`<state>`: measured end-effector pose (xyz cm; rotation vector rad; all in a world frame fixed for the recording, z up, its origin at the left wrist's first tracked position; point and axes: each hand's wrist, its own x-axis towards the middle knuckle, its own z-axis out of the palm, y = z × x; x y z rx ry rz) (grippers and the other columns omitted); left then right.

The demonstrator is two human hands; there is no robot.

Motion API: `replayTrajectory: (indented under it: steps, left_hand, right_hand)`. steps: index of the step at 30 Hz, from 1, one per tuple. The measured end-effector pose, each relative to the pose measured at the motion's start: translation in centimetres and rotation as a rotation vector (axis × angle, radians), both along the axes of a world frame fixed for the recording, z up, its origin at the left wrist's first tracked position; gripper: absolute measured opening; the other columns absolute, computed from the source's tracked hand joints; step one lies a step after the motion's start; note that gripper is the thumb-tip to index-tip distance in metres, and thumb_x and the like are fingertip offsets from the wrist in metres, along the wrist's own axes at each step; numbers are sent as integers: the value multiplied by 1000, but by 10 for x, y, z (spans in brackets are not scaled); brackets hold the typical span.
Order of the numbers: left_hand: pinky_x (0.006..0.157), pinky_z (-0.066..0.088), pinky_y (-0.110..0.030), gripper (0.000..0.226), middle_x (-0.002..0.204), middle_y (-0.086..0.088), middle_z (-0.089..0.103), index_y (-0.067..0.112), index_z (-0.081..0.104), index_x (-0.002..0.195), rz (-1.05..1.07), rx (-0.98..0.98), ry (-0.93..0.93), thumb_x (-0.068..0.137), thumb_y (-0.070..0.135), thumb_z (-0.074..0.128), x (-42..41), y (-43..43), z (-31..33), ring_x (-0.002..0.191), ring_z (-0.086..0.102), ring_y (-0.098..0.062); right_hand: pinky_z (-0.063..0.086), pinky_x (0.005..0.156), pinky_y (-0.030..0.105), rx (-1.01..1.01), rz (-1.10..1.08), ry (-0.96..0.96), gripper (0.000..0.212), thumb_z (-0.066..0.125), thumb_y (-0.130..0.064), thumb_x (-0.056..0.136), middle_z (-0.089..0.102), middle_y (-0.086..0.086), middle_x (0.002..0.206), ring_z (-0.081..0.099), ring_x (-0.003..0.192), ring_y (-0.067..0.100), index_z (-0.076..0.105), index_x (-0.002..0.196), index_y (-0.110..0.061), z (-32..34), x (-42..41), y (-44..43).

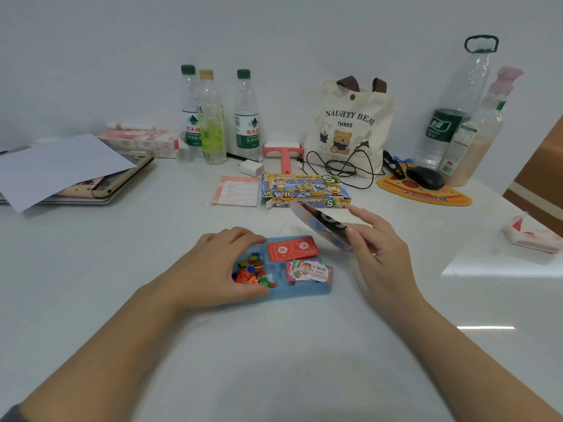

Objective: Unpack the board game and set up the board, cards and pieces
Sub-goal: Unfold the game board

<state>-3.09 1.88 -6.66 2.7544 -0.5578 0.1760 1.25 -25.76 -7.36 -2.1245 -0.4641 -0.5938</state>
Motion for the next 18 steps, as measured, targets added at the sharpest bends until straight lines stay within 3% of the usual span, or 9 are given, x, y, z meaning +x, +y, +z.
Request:
replayTrajectory:
  steps: [8, 14, 18]
  left_hand:
    - [101, 33, -24, 71, 127, 31, 35, 46, 31, 131, -35, -37, 74, 71, 73, 57, 0, -4, 0, 114, 35, 10]
    - [106, 31, -28, 83, 146, 14, 37, 41, 37, 135, 162, -29, 9, 64, 83, 40, 7, 3, -5, 129, 36, -4]
    - [112, 29, -39, 91, 153, 4, 32, 38, 37, 138, 243, -26, 33, 60, 85, 31, 9, 1, -5, 138, 31, -11]
  right_hand:
    - [48, 92, 36, 82, -32, -8, 23, 50, -19, 97, 56, -21, 111, 51, 110, 4, 73, 104, -19, -2, 2, 1]
    - [43, 81, 16, 99, -52, -126, 28, 47, -29, 94, 54, -26, 98, 55, 97, 2, 72, 99, -15, 1, -1, 4]
    - [42, 79, 15, 74, -38, -161, 37, 42, -33, 92, 57, -15, 95, 55, 94, 3, 72, 98, -12, 1, -2, 6]
